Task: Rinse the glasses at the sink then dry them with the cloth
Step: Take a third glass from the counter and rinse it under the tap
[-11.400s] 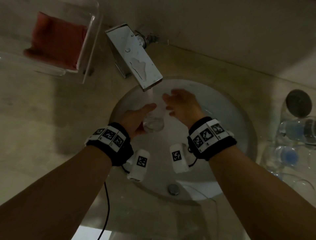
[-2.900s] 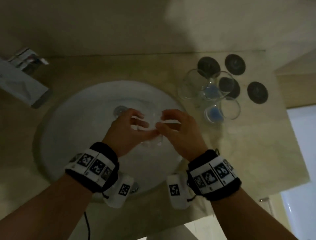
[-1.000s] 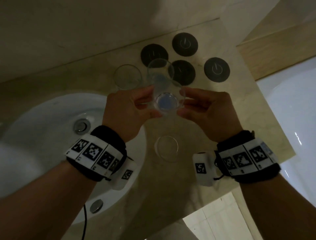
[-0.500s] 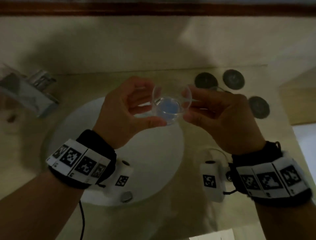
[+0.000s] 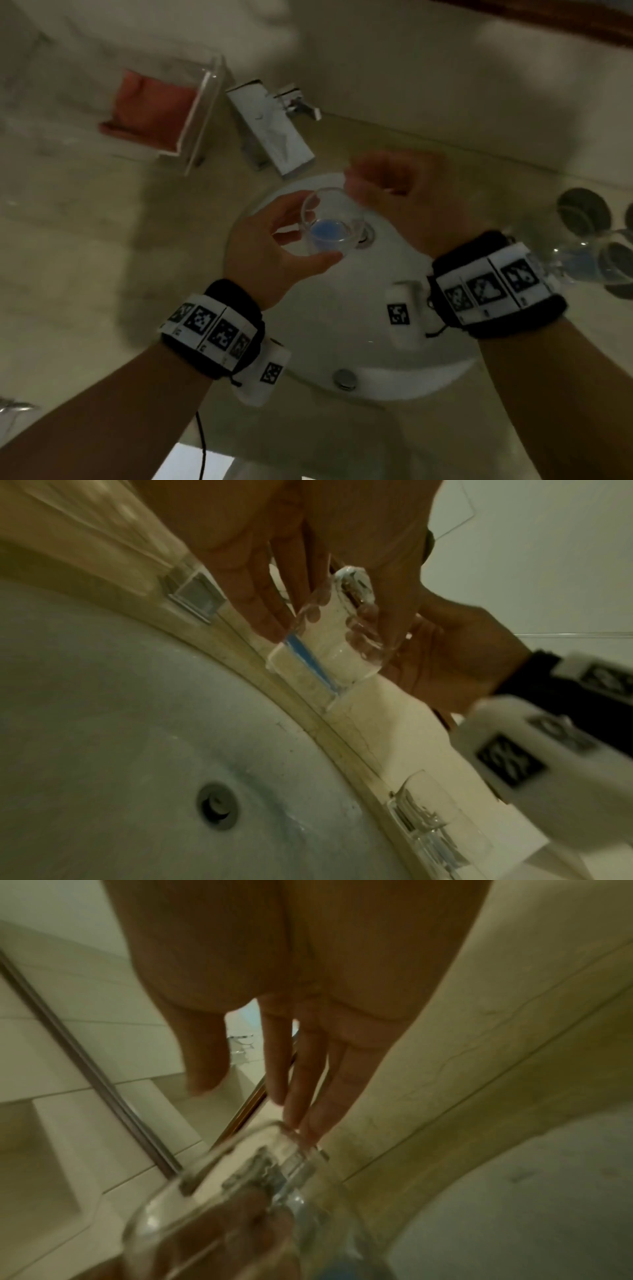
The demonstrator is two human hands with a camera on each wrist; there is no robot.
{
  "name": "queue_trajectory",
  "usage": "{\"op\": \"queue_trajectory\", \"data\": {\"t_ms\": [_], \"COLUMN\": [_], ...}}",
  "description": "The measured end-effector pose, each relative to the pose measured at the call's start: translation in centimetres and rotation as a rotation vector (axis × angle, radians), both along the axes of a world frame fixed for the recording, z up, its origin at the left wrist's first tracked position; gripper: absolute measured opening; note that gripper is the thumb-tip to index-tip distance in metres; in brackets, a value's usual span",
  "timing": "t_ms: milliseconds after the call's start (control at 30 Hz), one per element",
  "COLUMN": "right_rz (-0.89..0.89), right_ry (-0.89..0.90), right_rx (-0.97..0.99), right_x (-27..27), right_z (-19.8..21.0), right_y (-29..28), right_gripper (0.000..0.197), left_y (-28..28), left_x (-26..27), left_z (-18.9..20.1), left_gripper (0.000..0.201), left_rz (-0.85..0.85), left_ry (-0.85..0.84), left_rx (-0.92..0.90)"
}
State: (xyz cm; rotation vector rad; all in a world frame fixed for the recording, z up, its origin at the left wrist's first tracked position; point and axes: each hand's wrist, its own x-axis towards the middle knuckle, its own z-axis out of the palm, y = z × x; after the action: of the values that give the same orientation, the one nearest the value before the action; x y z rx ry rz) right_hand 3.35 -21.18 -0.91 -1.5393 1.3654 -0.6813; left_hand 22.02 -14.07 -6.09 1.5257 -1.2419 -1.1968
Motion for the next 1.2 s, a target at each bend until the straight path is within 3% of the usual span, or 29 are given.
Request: {"op": "queue_trajectory", "data": {"t_ms": [233,467,567,667,733,833,900,1200], "right_rz": [-0.098,-0.238,-0.289,-0.259,-0.131,0.1,0.178,0.068], "right_ry": [0.095,0.309,0.299,0.298,0.249,0.141,0.095,0.002], "right_rx": [-0.156,-0.209,-0.151,-0.048,0.038,0.176,0.208,0.154], "right_x": [6.7,6.4,6.1,5.3,4.2,2.7,2.3,2.4], "right_z": [-2.0,-4.3,-4.8,-4.9,-5.5,-6.9,-8.6,-11.5], "right_y": [-7.2,-11.2,-11.5,-10.1,-7.6,-2.6,-0.3,0.7], "right_gripper": [0.012,0.04,0.056,0.033,0.017,0.056,0.072,0.075], "left_y": [0.2,-1.3,-1.8,-2.3,-2.5,-2.8,-3.0,-3.5], "left_x": [1.1,1.7,2.0,2.1,2.1,1.8,1.7,1.5], "left_z": [-3.0,-4.7,-4.9,-5.1,-5.3,-5.6,-5.7,-5.6], "left_gripper": [0.071,0.07,0.071,0.073,0.074,0.07,0.067,0.057], "left_rz": [0.12,0.155,0.164,0.174,0.17,0.15,0.122,0.078], "left_ry": [-0.012,-0.022,-0.021,0.012,0.032,0.078,0.108,0.158], "left_rx": [0.121,0.11,0.112,0.116,0.124,0.137,0.144,0.154]}}
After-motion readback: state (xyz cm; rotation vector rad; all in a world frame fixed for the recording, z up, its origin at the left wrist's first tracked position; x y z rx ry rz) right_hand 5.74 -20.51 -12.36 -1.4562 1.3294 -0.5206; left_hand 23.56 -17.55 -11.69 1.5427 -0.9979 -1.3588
